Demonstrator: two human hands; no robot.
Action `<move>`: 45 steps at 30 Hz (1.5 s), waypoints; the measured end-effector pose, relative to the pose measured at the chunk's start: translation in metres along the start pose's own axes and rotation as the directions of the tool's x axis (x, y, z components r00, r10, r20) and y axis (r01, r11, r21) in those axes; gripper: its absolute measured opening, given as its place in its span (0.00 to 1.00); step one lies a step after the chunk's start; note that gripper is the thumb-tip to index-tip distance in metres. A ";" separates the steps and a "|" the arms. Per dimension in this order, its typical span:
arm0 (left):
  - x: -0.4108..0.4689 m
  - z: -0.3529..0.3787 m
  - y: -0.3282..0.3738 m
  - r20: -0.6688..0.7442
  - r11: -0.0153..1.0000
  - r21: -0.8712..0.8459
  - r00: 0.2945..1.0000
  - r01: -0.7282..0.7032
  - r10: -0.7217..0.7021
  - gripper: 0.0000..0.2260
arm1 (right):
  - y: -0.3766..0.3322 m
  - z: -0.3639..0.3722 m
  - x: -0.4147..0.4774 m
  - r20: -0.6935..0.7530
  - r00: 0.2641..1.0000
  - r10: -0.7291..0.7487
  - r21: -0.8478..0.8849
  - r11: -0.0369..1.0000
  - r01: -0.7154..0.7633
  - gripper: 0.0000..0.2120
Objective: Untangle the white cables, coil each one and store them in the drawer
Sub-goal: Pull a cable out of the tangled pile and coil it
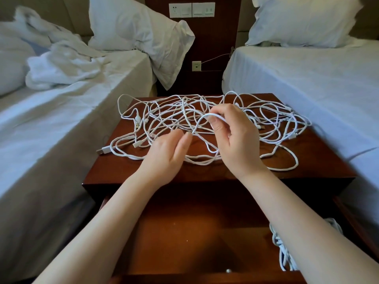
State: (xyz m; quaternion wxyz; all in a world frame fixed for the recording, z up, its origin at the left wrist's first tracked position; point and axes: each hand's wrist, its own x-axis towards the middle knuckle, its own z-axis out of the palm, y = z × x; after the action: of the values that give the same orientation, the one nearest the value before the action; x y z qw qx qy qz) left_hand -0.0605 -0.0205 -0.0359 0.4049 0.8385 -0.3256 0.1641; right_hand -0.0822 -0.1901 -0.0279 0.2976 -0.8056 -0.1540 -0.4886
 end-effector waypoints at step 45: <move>0.005 -0.005 -0.012 -0.243 0.971 0.167 0.961 0.173 -0.129 0.17 | 0.003 0.004 -0.001 0.300 0.939 -0.166 -0.088 0.976 0.200 0.16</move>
State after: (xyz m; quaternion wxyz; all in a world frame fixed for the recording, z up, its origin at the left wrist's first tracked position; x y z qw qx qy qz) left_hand -0.0488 -0.0129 -0.0368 0.3711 0.8705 -0.1944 0.2584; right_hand -0.0779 -0.1895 -0.0313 0.1774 -0.8668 -0.2415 -0.3985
